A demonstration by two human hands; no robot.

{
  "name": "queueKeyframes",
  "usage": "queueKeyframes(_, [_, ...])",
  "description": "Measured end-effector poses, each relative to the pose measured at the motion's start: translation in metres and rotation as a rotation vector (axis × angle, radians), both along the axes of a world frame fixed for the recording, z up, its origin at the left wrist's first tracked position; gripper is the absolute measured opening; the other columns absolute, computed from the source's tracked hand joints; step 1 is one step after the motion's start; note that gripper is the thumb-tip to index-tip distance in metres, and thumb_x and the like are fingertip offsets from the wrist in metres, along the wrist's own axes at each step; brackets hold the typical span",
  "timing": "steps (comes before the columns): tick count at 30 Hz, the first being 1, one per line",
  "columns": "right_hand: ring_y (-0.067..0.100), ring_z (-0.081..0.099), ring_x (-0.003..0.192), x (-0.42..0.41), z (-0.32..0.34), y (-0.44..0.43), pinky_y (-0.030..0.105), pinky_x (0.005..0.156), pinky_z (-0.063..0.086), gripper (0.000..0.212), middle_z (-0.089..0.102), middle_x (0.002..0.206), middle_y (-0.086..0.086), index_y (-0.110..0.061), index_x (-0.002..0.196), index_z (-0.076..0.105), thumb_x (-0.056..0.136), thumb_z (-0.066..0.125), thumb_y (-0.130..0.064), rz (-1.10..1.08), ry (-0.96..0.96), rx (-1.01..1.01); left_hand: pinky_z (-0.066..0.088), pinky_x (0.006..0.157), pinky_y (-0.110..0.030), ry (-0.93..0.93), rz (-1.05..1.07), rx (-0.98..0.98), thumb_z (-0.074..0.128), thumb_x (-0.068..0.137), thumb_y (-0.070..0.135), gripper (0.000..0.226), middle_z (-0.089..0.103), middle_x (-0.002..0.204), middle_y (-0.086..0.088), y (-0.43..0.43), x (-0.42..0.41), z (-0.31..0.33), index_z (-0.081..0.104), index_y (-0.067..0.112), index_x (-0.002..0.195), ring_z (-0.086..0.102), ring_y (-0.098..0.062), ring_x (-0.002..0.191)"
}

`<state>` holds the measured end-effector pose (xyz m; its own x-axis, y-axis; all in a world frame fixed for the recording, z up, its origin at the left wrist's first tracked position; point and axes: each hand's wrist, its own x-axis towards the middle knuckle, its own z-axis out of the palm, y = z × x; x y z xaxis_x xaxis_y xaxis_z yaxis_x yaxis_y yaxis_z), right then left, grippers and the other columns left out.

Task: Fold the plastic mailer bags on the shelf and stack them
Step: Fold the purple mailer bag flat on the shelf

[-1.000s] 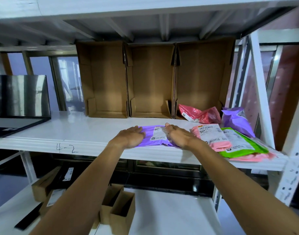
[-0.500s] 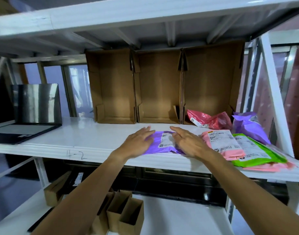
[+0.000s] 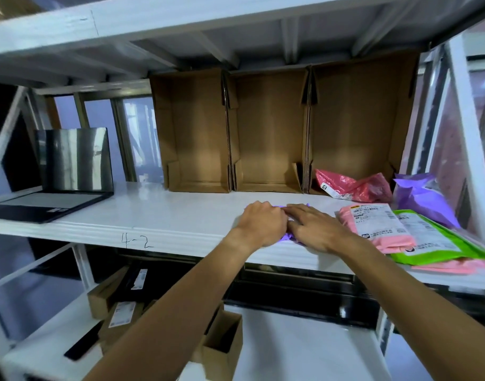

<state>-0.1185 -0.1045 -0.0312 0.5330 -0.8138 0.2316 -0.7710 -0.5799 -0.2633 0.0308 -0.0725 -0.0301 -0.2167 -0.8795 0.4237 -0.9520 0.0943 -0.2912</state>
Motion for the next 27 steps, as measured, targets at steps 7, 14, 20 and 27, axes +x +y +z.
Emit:
queueKeyframes(7, [0.021,0.025,0.148,0.001,-0.004,-0.014,0.039,0.12,0.022,0.049,0.026,0.163,0.006,-0.012,0.147,0.039,0.104,0.025,-0.031,-0.021,-0.06,0.11,0.037,0.107,-0.038,0.561,-0.088,0.255,0.027,0.108,0.028,0.047,0.04,0.158,-0.008,-0.012,0.015,-0.012,0.036,0.017,0.153,0.042,-0.03,0.139])
queueKeyframes(14, [0.018,0.026,0.146,0.001,-0.005,-0.015,0.035,0.116,0.022,0.048,0.028,0.161,0.001,-0.022,0.152,0.033,0.107,0.022,-0.034,-0.033,-0.042,0.066,0.014,0.121,-0.03,0.524,-0.043,0.444,0.013,0.109,0.042,0.056,0.017,0.167,0.002,-0.014,0.013,-0.006,0.017,0.021,0.161,0.016,-0.014,0.153])
queueKeyframes(20, [0.024,0.031,0.142,0.003,-0.002,-0.013,0.04,0.114,0.026,0.046,0.034,0.156,0.008,-0.013,0.145,0.04,0.107,0.02,-0.03,-0.058,0.024,0.054,0.009,0.121,-0.029,0.469,-0.064,0.482,0.012,0.11,0.043,0.055,0.014,0.168,0.003,-0.007,0.009,0.001,0.015,0.023,0.161,0.011,-0.014,0.154])
queueKeyframes(27, [0.024,0.032,0.139,0.002,-0.003,-0.017,0.045,0.114,0.03,0.047,0.039,0.151,0.009,-0.011,0.136,0.046,0.106,0.015,-0.028,-0.072,0.104,0.035,0.037,0.106,-0.044,0.388,0.029,0.478,0.024,0.106,0.018,0.039,0.053,0.14,-0.014,-0.013,-0.001,0.01,0.054,0.008,0.129,0.041,-0.026,0.127])
